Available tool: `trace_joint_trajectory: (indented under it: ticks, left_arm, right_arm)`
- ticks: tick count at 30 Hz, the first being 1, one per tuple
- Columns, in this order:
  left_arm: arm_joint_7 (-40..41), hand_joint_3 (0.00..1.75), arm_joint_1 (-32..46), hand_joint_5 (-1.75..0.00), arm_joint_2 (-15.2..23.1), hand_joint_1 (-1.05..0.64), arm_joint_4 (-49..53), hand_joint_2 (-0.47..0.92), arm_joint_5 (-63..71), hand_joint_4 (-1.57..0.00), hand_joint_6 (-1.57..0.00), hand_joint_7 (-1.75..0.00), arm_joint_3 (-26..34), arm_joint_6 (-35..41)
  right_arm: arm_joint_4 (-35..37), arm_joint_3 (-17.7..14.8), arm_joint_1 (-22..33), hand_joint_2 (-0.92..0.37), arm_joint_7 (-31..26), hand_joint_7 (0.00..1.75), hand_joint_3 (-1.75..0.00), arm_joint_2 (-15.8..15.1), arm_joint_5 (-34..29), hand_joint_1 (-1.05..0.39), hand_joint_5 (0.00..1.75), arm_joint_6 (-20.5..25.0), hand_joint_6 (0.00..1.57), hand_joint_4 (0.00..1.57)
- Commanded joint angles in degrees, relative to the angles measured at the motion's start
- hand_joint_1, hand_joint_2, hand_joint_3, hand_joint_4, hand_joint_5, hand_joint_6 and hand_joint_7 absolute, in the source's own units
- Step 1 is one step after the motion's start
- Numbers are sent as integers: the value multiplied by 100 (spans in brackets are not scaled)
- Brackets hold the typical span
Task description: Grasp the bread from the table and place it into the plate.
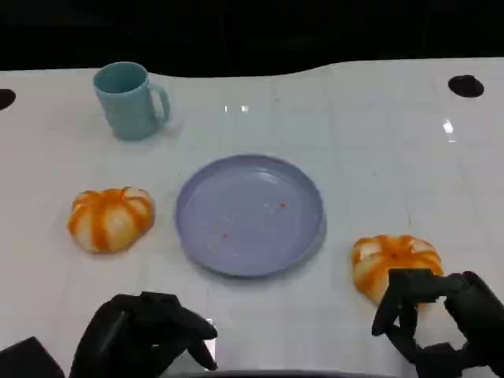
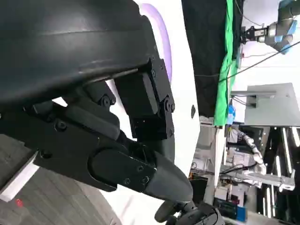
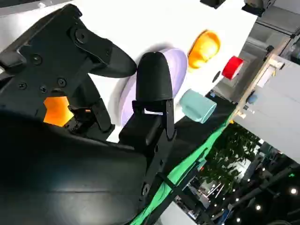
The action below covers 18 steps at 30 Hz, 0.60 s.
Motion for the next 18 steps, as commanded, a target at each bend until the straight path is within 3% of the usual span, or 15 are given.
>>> trace_joint_trajectory:
  ticks: [1, 18]
  left_arm:
    - [33, 2, -27, -112, 77, -99, 17, 92, 43, -111, -134, -44, 65, -68]
    - [-14, 2, -32, -112, 79, -98, 20, 92, -14, -111, -133, -45, 69, -51]
  right_arm:
    - [-17, -35, -30, -33, -29, 119, -124, -46, 11, -13, 168, -41, 92, 90]
    - [25, -32, -45, -33, -19, 118, -124, -24, 64, -12, 166, -92, 91, 89]
